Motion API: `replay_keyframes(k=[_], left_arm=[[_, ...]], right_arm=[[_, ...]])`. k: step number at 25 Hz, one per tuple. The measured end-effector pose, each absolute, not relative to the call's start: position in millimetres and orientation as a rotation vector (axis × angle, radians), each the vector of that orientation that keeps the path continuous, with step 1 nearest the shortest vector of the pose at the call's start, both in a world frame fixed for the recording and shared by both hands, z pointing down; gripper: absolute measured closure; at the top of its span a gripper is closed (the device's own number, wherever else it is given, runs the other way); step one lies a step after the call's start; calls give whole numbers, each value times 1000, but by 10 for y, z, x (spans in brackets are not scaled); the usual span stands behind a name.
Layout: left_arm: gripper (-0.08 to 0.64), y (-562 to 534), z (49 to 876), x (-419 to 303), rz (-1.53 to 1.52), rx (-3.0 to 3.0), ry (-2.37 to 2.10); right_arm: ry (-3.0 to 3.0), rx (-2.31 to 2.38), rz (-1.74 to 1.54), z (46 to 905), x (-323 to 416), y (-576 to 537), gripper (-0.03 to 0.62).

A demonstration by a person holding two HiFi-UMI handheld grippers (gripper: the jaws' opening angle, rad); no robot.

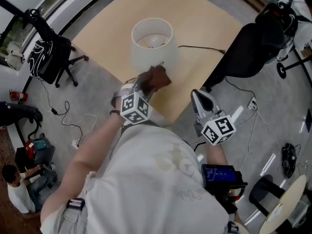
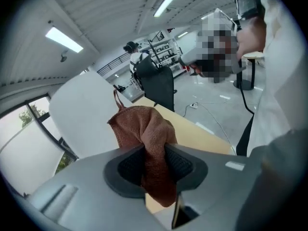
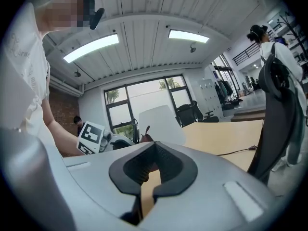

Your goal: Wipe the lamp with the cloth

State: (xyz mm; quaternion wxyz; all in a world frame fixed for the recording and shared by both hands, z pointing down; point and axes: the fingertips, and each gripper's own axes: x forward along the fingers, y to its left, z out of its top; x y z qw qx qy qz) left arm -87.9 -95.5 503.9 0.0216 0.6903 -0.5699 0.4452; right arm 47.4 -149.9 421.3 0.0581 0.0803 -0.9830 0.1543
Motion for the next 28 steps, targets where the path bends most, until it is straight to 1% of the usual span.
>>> replay_keyframes(k=[5, 9, 12, 15, 19, 22, 28], left_arm=[[445, -829, 4398, -866, 995, 2181, -1974], [445, -993, 3740, -1150, 596, 2134, -2260], [443, -936, 3517, -1373, 429, 2048, -2381], [442, -839, 3646, -1570, 368, 1988, -2346], [442, -1016, 4028, -1891, 368, 1900, -2334], [442, -1128, 4397, -1846, 415, 1832, -2297], [442, -1011, 4895, -1754, 433, 1720, -2209]], right_arm=[[-2982, 172, 472, 4193, 414, -1546, 580], [-2988, 136, 482, 4211, 306, -1658, 580], [-2975, 128, 452, 4152, 279, -1472, 580], [-2966, 143, 414, 4066, 176, -1278, 580], [-2981, 105, 409, 4171, -180, -1509, 580], [-2958, 118, 426, 4235, -125, -1697, 580], [-2944, 143, 453, 4228, -43, -1693, 580]])
